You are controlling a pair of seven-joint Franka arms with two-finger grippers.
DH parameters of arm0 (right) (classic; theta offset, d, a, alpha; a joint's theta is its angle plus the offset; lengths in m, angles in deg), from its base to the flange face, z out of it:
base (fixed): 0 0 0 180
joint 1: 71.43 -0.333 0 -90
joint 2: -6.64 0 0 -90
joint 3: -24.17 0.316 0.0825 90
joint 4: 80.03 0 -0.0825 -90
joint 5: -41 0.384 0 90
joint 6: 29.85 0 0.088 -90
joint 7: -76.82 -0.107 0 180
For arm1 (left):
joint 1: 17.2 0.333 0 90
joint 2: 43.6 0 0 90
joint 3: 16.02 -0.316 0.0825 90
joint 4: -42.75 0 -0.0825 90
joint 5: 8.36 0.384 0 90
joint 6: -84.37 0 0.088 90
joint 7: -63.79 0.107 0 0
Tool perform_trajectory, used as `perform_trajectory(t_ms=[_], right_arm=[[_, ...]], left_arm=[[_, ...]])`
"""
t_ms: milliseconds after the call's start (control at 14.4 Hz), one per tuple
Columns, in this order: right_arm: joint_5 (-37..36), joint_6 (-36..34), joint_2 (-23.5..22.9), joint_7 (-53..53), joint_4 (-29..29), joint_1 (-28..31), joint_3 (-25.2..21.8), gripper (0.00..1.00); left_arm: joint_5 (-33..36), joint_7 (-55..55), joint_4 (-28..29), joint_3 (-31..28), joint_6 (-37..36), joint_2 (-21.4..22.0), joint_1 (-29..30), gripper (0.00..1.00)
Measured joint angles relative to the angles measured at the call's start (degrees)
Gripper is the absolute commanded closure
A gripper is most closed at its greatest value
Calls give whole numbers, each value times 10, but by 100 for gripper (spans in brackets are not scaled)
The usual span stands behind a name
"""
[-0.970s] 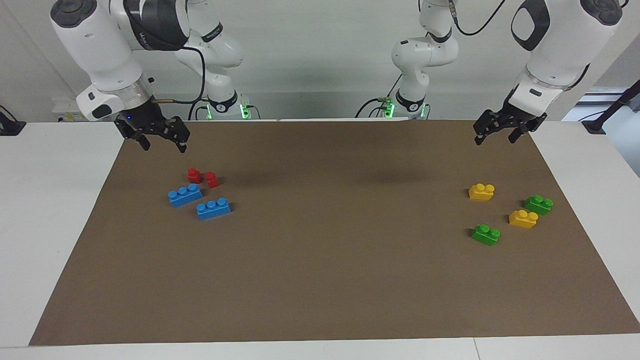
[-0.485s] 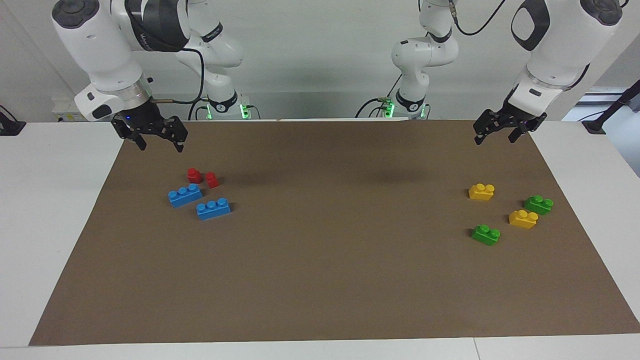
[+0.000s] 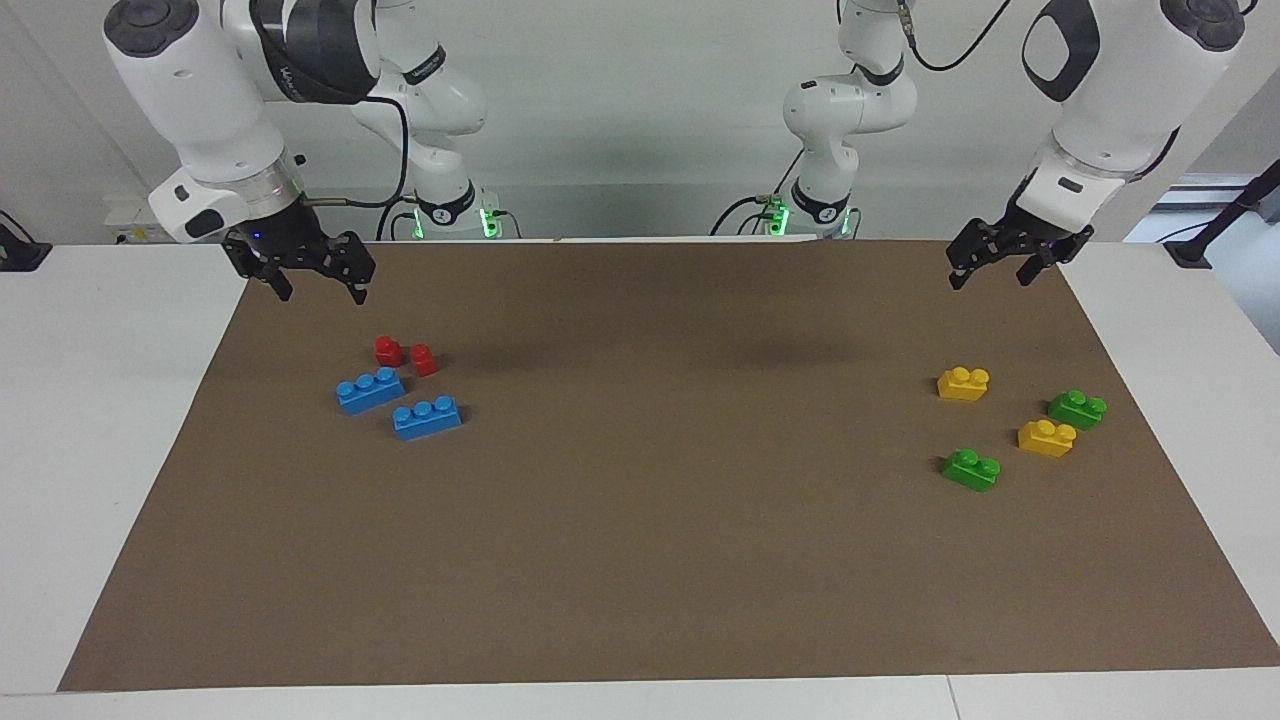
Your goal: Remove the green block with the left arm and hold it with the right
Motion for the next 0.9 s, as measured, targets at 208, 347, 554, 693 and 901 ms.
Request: perform_trajectory(t_ms=[208, 347, 554, 693, 901], right_arm=[[0, 0, 0, 0, 0, 0, 0, 0], [0, 0, 0, 9, 0, 0, 0, 0], [0, 0, 0, 36, 0, 0, 0, 0], [0, 0, 0, 38, 0, 0, 0, 0], [0, 0, 0, 38, 0, 0, 0, 0]], left_arm=[[0, 0, 0, 0, 0, 0, 0, 0], [0, 0, 0, 0, 0, 0, 0, 0], [0, 0, 0, 0, 0, 0, 0, 0], [0, 0, 0, 0, 0, 0, 0, 0], [0, 0, 0, 0, 0, 0, 0, 0]])
